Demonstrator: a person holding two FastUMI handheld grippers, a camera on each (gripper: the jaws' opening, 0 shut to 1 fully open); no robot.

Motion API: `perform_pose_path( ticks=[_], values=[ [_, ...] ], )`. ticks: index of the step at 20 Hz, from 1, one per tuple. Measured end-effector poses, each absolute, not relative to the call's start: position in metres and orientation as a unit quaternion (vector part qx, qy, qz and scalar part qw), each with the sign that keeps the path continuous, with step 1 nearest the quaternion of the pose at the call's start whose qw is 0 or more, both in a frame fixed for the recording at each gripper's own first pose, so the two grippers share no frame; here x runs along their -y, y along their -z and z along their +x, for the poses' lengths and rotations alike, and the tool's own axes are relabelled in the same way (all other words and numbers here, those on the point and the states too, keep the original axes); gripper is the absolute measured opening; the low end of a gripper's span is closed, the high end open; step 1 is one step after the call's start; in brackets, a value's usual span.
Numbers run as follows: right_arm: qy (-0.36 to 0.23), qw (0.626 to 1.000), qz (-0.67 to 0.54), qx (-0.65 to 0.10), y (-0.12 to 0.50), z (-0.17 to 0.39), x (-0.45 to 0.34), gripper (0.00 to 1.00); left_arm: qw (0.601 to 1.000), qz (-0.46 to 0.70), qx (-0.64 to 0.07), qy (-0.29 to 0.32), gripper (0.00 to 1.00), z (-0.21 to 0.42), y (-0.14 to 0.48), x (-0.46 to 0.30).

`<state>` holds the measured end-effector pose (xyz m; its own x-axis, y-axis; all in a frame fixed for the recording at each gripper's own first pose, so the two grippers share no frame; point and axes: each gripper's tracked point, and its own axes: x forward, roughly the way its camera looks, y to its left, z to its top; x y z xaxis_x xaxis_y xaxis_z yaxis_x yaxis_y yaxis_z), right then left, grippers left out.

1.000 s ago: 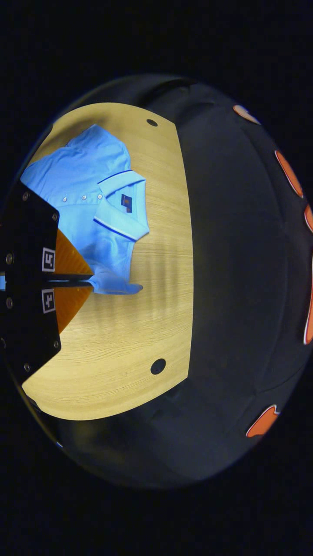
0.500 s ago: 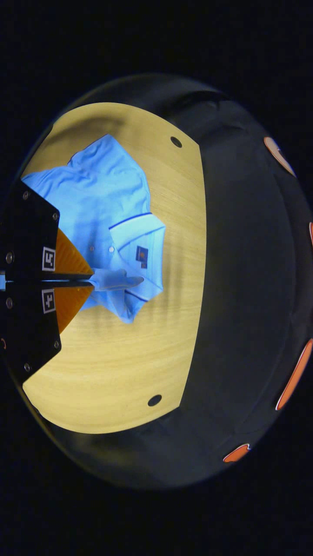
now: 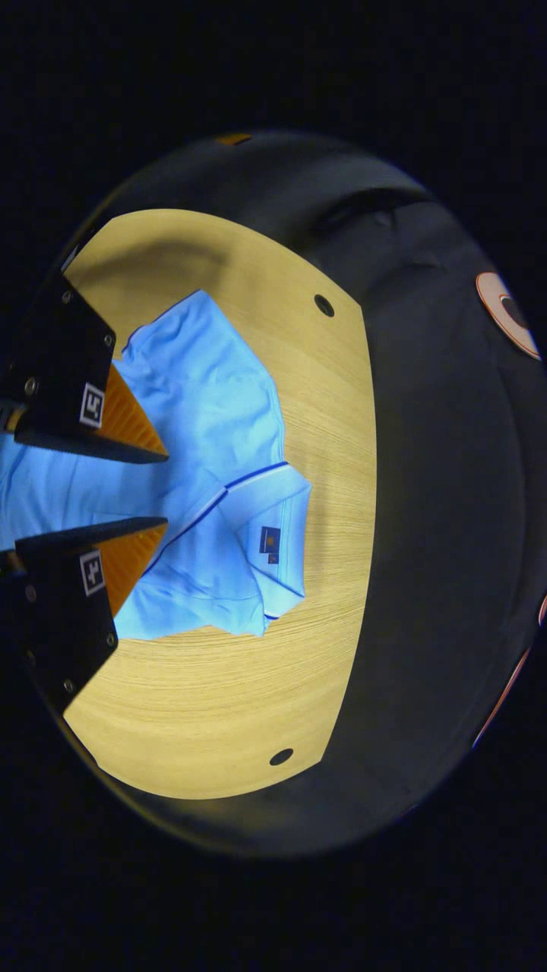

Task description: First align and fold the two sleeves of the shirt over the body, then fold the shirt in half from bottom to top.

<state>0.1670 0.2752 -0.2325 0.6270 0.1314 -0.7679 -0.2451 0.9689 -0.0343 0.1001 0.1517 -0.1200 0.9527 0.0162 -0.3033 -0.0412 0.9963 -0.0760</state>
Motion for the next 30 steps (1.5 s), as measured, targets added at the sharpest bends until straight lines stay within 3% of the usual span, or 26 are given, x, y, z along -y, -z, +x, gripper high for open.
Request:
perform_pose_path(
  ticks=[1, 2, 3, 5, 14, 27, 30],
  values=[
    [-0.108, 0.901, -0.057, -0.417, 0.228, 0.166, -0.276, 0.62, 0.986, -0.043, -0.159, -0.013, 0.98, 0.101, 0.123, -0.148],
    [-0.106, 0.903, -0.048, -0.414, 0.226, 0.163, -0.273, 0.68, 0.985, -0.045, -0.165, -0.011, 1.00, 0.101, 0.126, -0.144],
    [-0.103, 0.905, -0.041, -0.411, 0.222, 0.162, -0.268, 0.87, 0.984, -0.045, -0.174, -0.009, 1.00, 0.102, 0.129, -0.139],
    [-0.094, 0.909, -0.032, -0.405, 0.216, 0.160, -0.257, 0.98, 0.979, -0.039, -0.202, -0.015, 0.98, 0.105, 0.143, -0.135],
    [-0.064, 0.919, -0.020, -0.389, 0.192, 0.145, -0.189, 0.97, 0.911, -0.105, -0.399, 0.028, 0.98, 0.125, 0.240, -0.061],
    [-0.028, 0.909, 0.027, -0.416, 0.213, 0.124, -0.103, 0.98, 0.824, -0.145, -0.547, 0.003, 0.99, 0.149, 0.343, -0.019],
    [-0.027, 0.906, 0.034, -0.421, 0.217, 0.122, -0.093, 0.98, 0.828, -0.127, -0.546, -0.005, 0.98, 0.151, 0.341, -0.024]
  ],
)
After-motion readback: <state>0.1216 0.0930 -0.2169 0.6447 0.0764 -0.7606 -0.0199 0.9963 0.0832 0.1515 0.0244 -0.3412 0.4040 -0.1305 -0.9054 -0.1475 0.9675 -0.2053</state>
